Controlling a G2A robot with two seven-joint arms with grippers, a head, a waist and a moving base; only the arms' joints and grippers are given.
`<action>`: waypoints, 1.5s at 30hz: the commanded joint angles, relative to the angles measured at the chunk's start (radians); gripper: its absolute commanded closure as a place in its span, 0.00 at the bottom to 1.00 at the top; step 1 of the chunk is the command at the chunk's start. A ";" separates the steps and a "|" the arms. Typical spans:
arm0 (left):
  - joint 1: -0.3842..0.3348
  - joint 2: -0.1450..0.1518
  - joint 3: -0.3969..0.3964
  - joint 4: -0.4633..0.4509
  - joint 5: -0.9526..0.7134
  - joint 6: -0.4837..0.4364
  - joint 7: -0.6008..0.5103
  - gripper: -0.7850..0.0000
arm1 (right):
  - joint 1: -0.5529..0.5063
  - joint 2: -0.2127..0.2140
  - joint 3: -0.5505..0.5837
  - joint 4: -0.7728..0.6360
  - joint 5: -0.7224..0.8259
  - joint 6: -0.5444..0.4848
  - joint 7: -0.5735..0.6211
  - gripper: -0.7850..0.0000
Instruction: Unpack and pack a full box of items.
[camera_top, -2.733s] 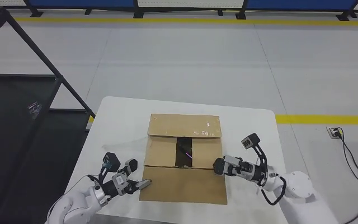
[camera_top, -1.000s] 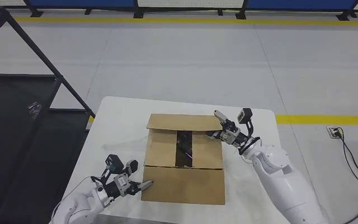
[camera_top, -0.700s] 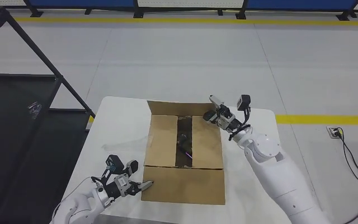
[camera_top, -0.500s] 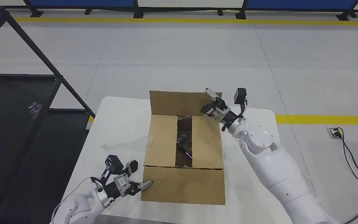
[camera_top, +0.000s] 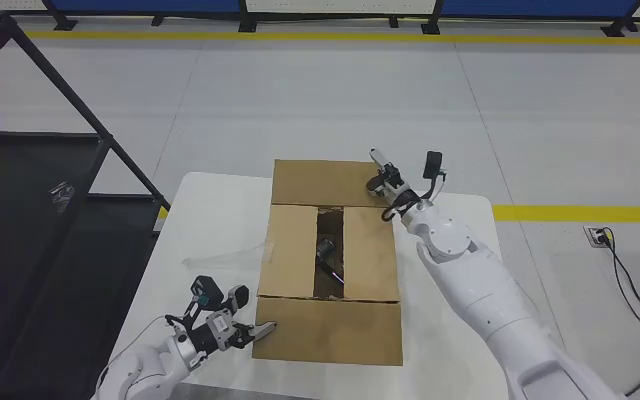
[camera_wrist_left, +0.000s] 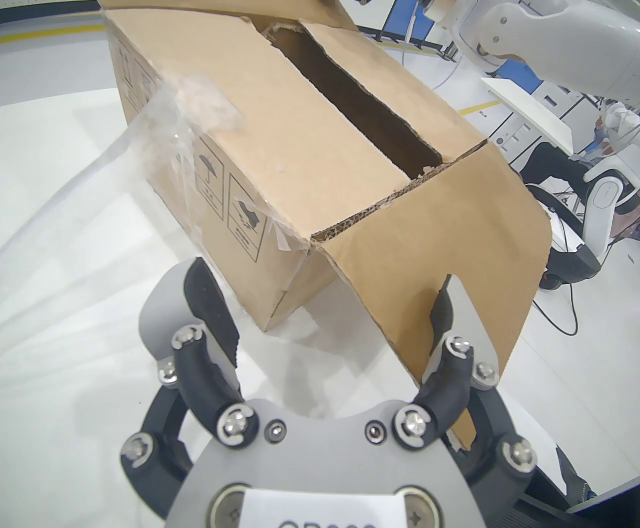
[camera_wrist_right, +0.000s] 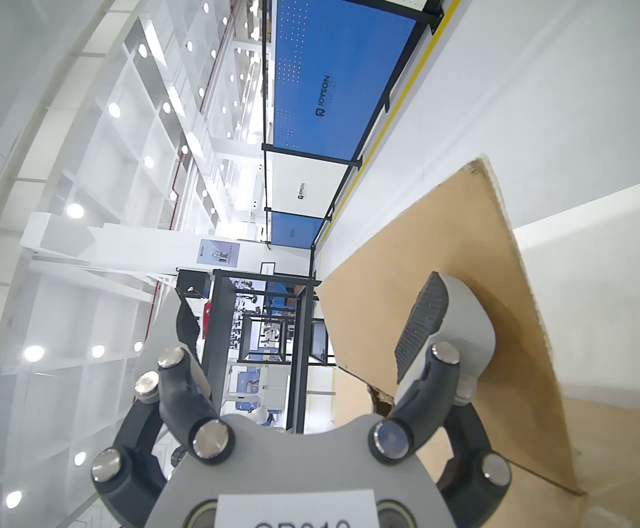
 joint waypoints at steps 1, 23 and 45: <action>-0.003 0.000 0.004 0.001 0.000 0.001 -0.001 0.00 | 0.011 -0.011 -0.009 0.038 -0.011 0.000 -0.008 0.00; -0.017 0.007 0.024 0.015 0.003 0.010 0.002 0.00 | 0.092 -0.084 0.007 0.266 -0.030 -0.029 0.017 0.00; 0.079 0.030 -0.163 -0.056 -0.045 0.050 0.107 0.00 | -0.140 0.017 0.140 -0.145 0.001 0.060 0.691 0.00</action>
